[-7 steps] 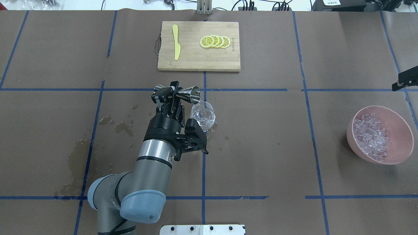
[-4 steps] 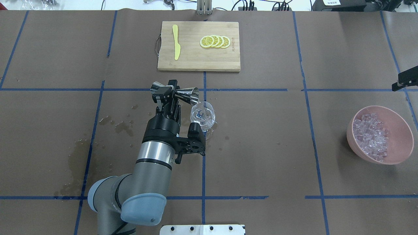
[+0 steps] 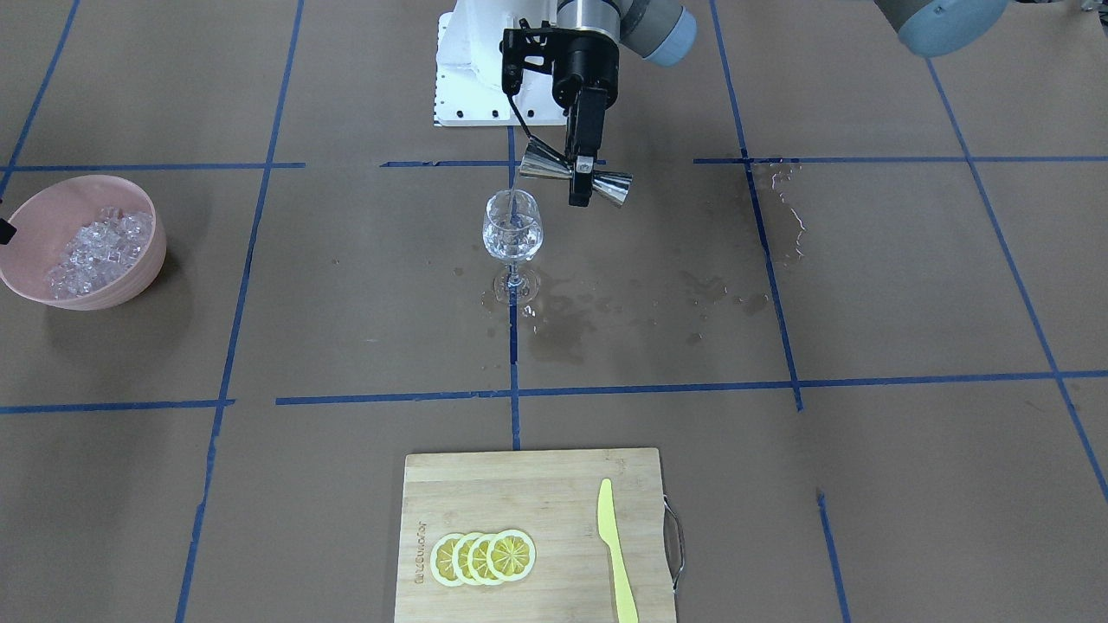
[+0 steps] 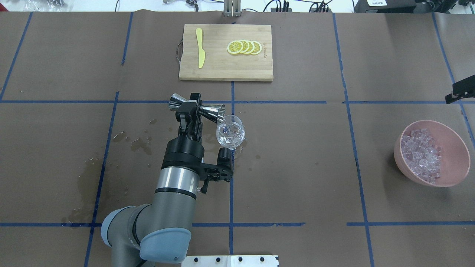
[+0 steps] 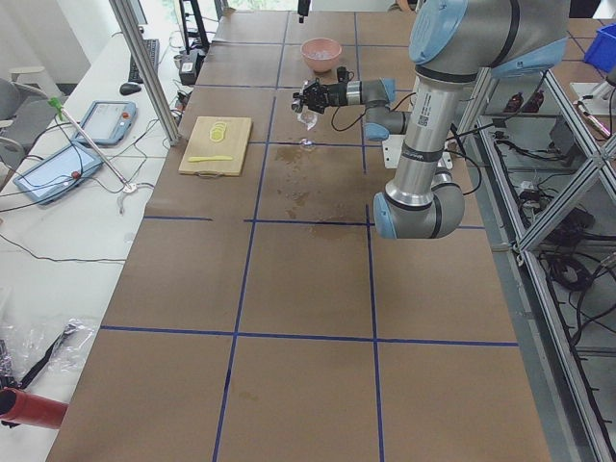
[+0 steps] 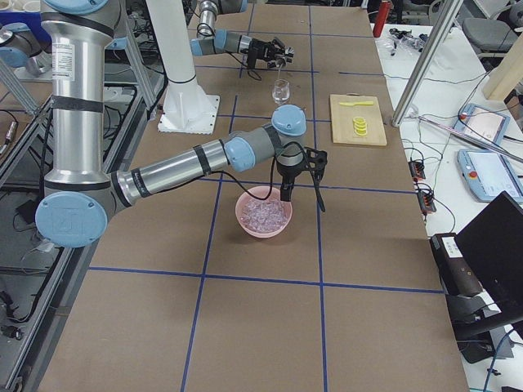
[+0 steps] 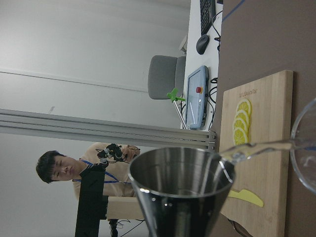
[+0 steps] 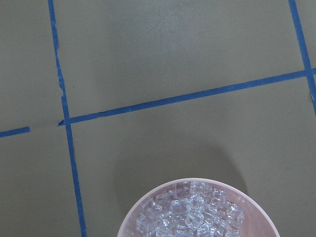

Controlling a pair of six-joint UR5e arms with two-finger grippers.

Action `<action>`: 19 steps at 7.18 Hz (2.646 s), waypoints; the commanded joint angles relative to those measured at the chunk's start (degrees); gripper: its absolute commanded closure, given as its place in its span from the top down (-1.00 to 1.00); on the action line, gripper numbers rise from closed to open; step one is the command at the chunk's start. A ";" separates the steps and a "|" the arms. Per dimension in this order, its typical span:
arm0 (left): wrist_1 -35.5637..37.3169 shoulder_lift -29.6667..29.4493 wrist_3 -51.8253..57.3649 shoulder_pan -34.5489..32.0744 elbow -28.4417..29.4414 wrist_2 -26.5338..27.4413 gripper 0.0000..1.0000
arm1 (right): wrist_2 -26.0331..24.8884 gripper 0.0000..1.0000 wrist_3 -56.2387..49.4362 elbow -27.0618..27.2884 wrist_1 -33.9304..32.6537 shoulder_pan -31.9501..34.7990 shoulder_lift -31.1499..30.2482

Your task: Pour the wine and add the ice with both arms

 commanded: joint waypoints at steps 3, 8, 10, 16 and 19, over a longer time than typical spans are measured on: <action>-0.09 -0.26 3.53 0.38 0.02 0.49 -1.00 | 0.04 1.00 -0.01 0.01 0.00 0.00 0.01; -19.51 0.61 -7.47 0.38 1.07 0.49 -1.00 | -0.40 1.00 -0.27 0.10 0.09 0.09 0.01; -20.03 0.53 -22.68 0.47 2.48 -0.04 -1.00 | -1.54 1.00 -0.53 0.10 0.09 0.00 0.01; -20.83 0.62 -40.15 -4.09 0.12 -10.12 -1.00 | -5.82 1.00 1.38 0.37 9.60 -3.76 -5.32; -21.09 2.36 -48.93 -4.80 -0.85 -11.29 -1.00 | -8.92 1.00 2.63 0.72 10.55 -9.39 -5.96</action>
